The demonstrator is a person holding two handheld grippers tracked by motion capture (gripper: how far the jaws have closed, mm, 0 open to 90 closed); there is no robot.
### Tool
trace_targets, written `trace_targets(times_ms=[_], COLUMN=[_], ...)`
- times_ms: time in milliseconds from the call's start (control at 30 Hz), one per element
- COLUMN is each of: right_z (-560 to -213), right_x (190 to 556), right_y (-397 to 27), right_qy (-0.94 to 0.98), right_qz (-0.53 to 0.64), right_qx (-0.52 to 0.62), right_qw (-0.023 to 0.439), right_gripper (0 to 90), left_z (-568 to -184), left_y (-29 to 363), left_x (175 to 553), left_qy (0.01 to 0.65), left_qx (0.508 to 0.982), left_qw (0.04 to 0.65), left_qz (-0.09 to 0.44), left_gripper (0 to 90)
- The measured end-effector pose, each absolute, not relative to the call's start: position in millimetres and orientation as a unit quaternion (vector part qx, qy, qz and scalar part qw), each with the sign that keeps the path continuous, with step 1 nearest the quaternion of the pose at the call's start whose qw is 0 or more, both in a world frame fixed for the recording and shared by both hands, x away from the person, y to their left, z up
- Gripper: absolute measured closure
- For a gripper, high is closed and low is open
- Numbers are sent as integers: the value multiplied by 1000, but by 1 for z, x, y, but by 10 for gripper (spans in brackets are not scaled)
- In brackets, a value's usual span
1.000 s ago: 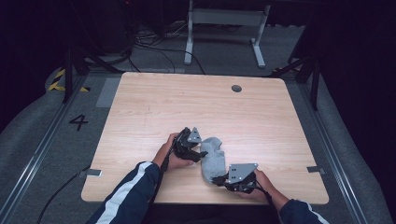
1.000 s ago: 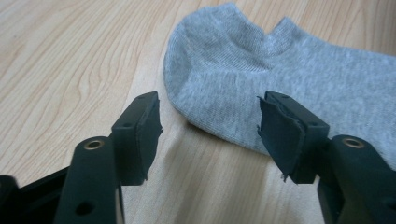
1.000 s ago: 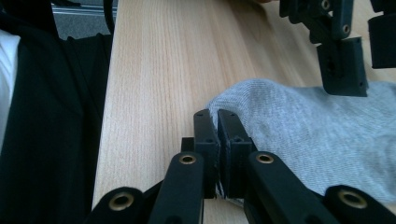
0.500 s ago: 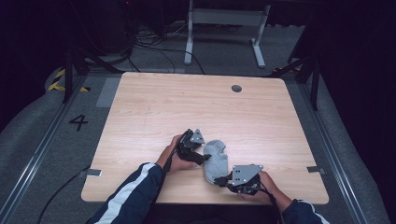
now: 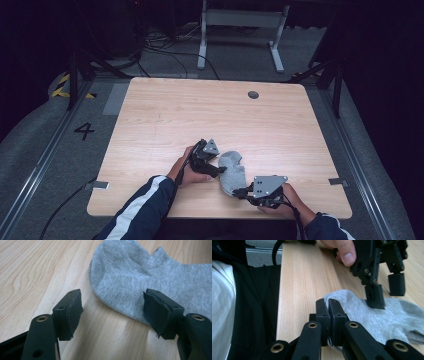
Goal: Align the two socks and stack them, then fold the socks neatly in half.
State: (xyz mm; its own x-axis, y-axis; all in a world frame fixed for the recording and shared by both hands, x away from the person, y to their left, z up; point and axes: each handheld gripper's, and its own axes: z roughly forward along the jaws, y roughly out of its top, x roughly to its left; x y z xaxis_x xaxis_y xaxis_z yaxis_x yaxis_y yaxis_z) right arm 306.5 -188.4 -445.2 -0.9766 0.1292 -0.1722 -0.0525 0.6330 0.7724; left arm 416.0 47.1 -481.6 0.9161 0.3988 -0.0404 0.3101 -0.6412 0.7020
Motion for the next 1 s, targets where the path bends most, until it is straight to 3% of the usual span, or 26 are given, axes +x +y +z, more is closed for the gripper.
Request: trace_targets(times_ms=[1000], right_z=[-430], right_x=[301], right_y=[-206], right_qy=[889], right_qz=[441], right_qx=[26], right_qw=[123], right_gripper=[879], left_z=[-482], left_y=[29], left_x=[412], left_qy=[166], left_qx=[911], left_qw=[376], left_qz=[47], left_gripper=[303])
